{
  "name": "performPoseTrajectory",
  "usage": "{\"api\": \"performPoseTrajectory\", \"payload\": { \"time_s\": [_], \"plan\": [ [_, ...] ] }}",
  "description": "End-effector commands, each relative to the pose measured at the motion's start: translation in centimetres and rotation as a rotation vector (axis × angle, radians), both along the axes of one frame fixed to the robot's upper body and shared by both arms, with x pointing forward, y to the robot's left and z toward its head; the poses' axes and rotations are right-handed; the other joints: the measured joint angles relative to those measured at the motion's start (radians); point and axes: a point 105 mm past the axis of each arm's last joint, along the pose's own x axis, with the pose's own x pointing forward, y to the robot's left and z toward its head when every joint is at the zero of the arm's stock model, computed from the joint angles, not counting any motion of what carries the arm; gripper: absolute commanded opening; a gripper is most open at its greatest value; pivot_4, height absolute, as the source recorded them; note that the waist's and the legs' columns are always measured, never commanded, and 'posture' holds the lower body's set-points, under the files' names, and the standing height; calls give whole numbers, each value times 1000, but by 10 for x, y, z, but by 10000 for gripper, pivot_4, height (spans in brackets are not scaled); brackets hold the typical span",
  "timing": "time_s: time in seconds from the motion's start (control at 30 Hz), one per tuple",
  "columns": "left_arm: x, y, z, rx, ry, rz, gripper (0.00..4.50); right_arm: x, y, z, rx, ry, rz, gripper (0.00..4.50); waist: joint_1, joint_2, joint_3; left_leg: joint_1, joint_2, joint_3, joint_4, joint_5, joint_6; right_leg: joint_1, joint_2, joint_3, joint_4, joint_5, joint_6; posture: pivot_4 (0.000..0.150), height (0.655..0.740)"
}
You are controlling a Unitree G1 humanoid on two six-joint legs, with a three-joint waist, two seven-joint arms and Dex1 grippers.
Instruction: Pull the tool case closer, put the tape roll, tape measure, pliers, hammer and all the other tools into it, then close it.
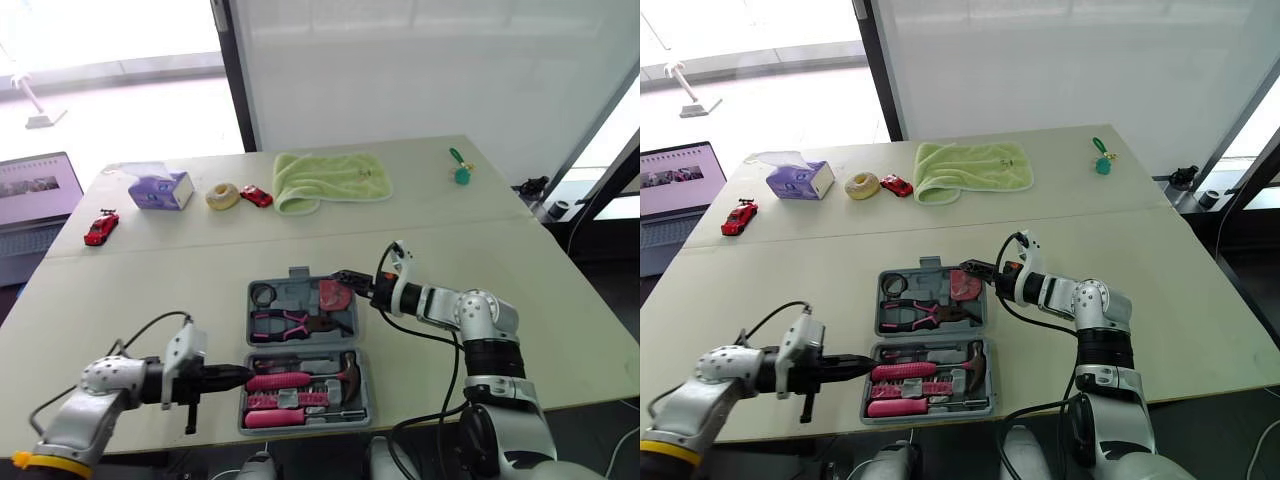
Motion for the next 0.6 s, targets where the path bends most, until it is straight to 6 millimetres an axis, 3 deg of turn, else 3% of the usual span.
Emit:
{"api": "performPoseTrajectory", "payload": {
  "time_s": [0.03, 0.13, 0.23, 0.4, 0.5, 0.6],
  "plan": [
    [-10, 33, 20, -34, 70, 77, 0, -12, 11, 36, 82, -114, 97, 44917, -2, -1, 2, 0, 0, 0, 0, 0, 0, 0, 0, 0, 0, 0, 0, 1500, 7400],
    [-15, 48, 22, -18, 102, 117, 0, -33, 16, 53, 98, -184, 183, 44917, 1, -1, 3, 0, 0, 0, -1, 0, 0, -1, 0, 0, 0, 0, -1, 1500, 7400],
    [-12, 61, 27, -15, 99, 160, 0, -83, 21, 79, 104, -307, 356, 44917, 8, -3, 5, -2, 0, 0, -1, 0, 0, -1, 0, 0, -1, -1, -1, 1500, 7400],
    [-8, 63, 41, -29, 76, 160, 0, -142, 2, 108, 59, -446, 515, 44917, 12, -9, 8, -2, 0, 0, 0, 0, 0, 0, 0, 0, -2, -2, -3, 1500, 7400],
    [-9, 60, 43, -11, 64, 125, 0, -147, -11, 113, -25, -467, 478, 44917, 23, -12, 9, -1, 0, 0, 0, 0, 0, 0, 0, 0, -2, -3, -5, 1500, 7400],
    [-6, 50, 55, -28, 6, 74, 0, -131, -26, 103, -359, -533, 352, 44917, 27, -13, 10, -1, 0, 1, 1, 0, 0, 0, 0, 0, -2, -5, -9, 1500, 7400]
  ]
}}
